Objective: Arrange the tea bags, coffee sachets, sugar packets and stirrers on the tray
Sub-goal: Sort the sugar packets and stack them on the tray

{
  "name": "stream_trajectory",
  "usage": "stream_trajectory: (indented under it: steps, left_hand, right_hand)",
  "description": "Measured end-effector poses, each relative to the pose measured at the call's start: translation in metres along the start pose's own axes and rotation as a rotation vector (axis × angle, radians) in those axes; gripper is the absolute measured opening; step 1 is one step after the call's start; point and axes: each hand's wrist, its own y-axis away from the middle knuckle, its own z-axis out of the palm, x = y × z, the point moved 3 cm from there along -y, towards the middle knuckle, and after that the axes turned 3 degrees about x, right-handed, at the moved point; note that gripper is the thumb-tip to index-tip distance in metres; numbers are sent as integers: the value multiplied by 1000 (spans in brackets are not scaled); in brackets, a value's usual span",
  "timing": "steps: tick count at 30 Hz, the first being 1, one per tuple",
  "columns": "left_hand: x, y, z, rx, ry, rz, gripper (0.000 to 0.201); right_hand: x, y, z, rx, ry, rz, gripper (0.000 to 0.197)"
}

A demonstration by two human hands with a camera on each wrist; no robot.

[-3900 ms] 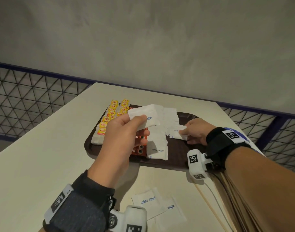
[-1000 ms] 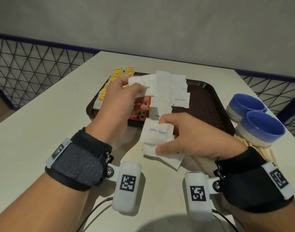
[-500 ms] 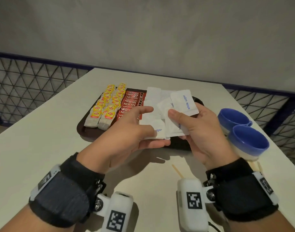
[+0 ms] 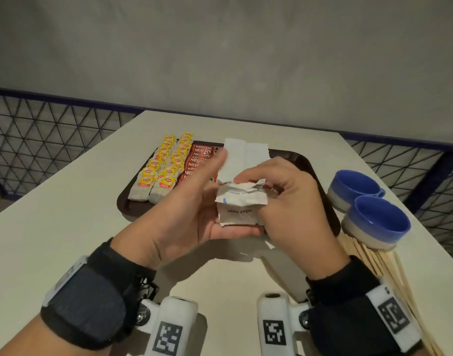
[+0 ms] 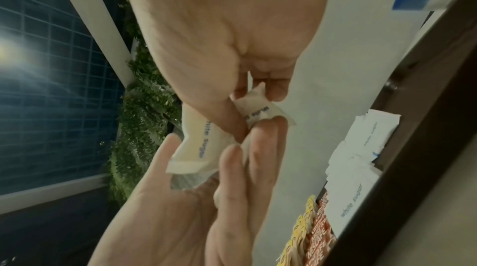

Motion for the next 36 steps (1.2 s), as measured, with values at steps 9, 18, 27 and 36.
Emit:
stream_trajectory:
  steps: [9,18,27,36]
  left_hand:
    - [-5,-6,-7,183,-76,73,25]
    - [-4,-4,-6,235,-110,73,25]
    - [-3,-6,-14,325,-128,104,19]
    - [-8,-7,-12,244,-264,144,24]
  right_hand:
    - [4,2,7,-50,84,13,55]
    - [4,2,6,-82,100,7,48]
    - [11,-2,-7,110,35,111,44]
    - [15,-1,-5,45,-50,282,26]
